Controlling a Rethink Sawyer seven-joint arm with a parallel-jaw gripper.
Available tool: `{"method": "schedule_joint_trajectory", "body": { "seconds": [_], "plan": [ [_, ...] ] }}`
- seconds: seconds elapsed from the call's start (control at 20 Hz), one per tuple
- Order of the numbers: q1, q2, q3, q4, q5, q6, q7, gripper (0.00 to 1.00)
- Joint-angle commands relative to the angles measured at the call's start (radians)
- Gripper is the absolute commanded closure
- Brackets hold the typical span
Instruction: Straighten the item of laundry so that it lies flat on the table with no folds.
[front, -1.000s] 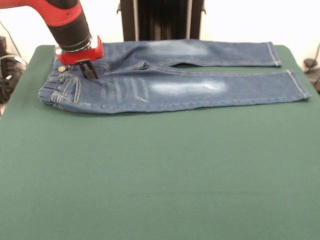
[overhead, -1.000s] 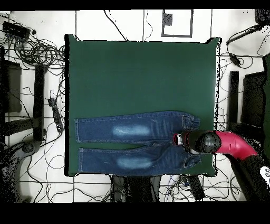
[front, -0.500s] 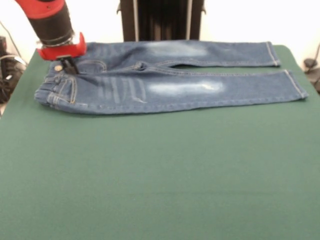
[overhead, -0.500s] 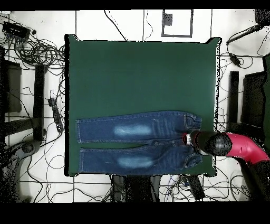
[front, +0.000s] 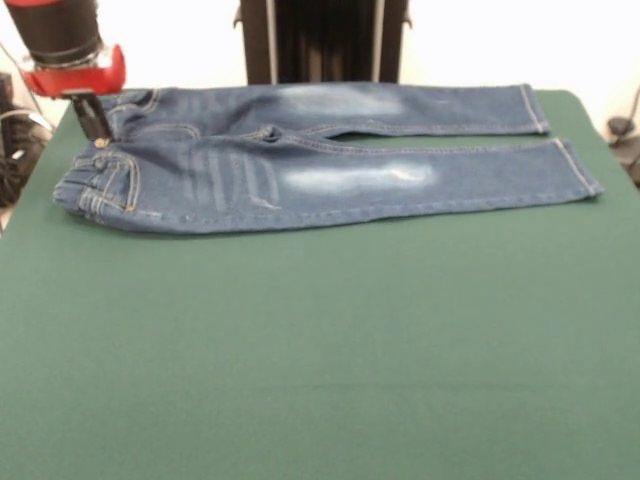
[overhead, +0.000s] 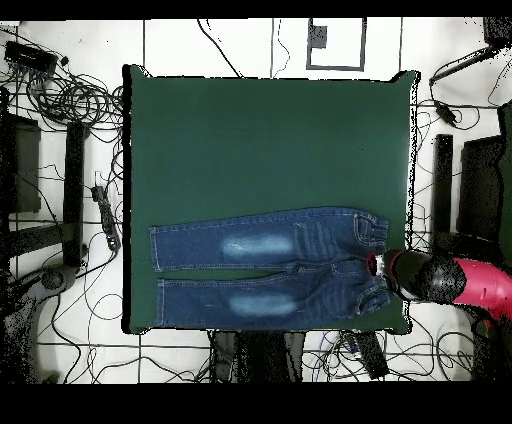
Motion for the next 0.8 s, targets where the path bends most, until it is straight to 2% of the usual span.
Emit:
{"method": "schedule_joint_trajectory", "body": {
  "seconds": [0.05,0.35,0.8],
  "plan": [
    [0.048,-0.042,0.038,0.100,-0.055,-0.082,-0.126,1.00],
    [0.102,-0.064,-0.014,0.200,-0.077,-0.173,0.041,1.00],
    [0.155,-0.072,-0.112,0.255,-0.084,-0.273,0.121,1.00]
  ]
}}
